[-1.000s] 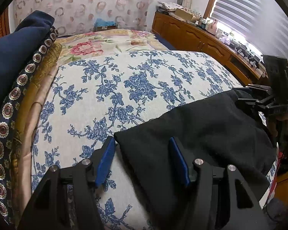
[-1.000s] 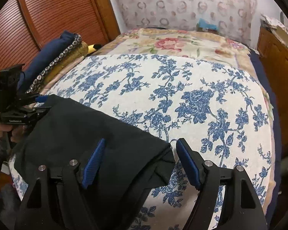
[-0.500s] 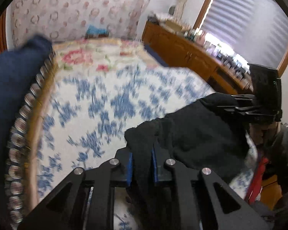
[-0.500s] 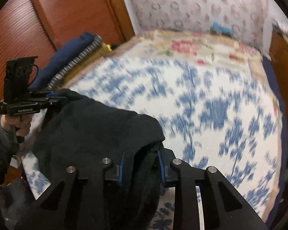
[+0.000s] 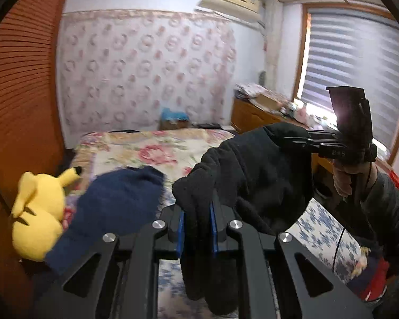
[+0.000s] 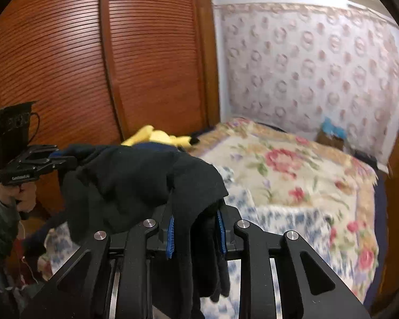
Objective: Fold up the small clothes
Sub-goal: 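Carry the shirt with both grippers toward the navy stack by the plush toy, then lay the shirt on the navy stack and open both grippers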
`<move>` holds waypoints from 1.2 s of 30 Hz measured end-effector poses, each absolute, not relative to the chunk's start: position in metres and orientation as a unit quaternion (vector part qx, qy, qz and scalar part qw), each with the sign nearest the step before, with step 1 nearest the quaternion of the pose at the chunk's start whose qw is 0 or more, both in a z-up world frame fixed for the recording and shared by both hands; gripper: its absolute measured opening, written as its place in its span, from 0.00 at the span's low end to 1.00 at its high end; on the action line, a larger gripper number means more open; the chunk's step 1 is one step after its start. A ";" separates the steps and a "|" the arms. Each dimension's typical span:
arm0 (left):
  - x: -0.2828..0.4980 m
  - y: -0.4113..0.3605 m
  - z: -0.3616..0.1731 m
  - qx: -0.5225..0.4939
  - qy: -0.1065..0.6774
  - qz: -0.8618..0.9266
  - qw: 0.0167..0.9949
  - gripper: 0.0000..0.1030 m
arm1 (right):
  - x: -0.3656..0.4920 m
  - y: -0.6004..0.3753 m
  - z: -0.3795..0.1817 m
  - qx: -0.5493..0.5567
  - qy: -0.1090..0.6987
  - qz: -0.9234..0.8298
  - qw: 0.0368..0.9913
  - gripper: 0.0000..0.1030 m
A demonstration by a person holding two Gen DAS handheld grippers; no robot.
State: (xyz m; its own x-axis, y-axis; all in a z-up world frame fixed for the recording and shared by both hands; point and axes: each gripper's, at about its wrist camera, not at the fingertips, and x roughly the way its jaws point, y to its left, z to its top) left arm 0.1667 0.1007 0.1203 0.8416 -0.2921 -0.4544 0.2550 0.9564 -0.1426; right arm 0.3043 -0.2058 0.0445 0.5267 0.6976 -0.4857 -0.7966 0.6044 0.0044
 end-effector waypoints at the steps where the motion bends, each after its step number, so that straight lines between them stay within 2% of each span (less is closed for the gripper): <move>1: 0.165 0.109 0.122 -0.041 0.241 -0.135 0.960 0.12 | 0.308 -0.193 0.049 -0.114 0.222 0.437 0.864 0.21; 7: 0.160 0.164 0.108 -0.067 0.240 -0.086 0.965 0.12 | 0.333 -0.111 0.065 -0.147 0.219 0.472 0.841 0.21; 15: 0.168 0.246 0.060 -0.122 0.269 -0.014 0.955 0.14 | 0.391 0.039 0.037 -0.209 0.240 0.504 0.803 0.22; 18: 0.182 0.257 0.024 -0.124 0.315 0.011 0.941 0.16 | 0.412 0.080 0.001 -0.227 0.264 0.473 0.809 0.31; 21: 0.185 0.262 0.005 -0.111 0.330 0.031 0.937 0.21 | 0.429 0.095 -0.024 -0.222 0.286 0.445 0.819 0.34; 22: 0.185 0.261 0.004 -0.105 0.328 0.034 0.938 0.24 | 0.429 0.093 -0.028 -0.218 0.285 0.443 0.822 0.38; 26: 0.179 0.268 0.006 -0.105 0.316 0.024 0.943 0.34 | 0.422 0.078 -0.025 -0.202 0.270 0.444 0.830 0.42; 27: 0.178 0.267 0.009 -0.103 0.312 0.025 0.944 0.42 | 0.419 0.071 -0.023 -0.193 0.265 0.446 0.833 0.44; 29: 0.174 0.263 0.015 -0.096 0.301 0.025 0.949 0.48 | 0.412 0.060 -0.019 -0.180 0.261 0.454 0.833 0.48; 31: 0.170 0.257 0.025 -0.090 0.292 0.026 0.952 0.63 | 0.402 0.050 -0.019 -0.171 0.260 0.459 0.832 0.49; 36: 0.162 0.235 0.042 -0.061 0.262 0.035 0.962 0.64 | 0.372 0.019 -0.019 -0.149 0.256 0.463 0.836 0.50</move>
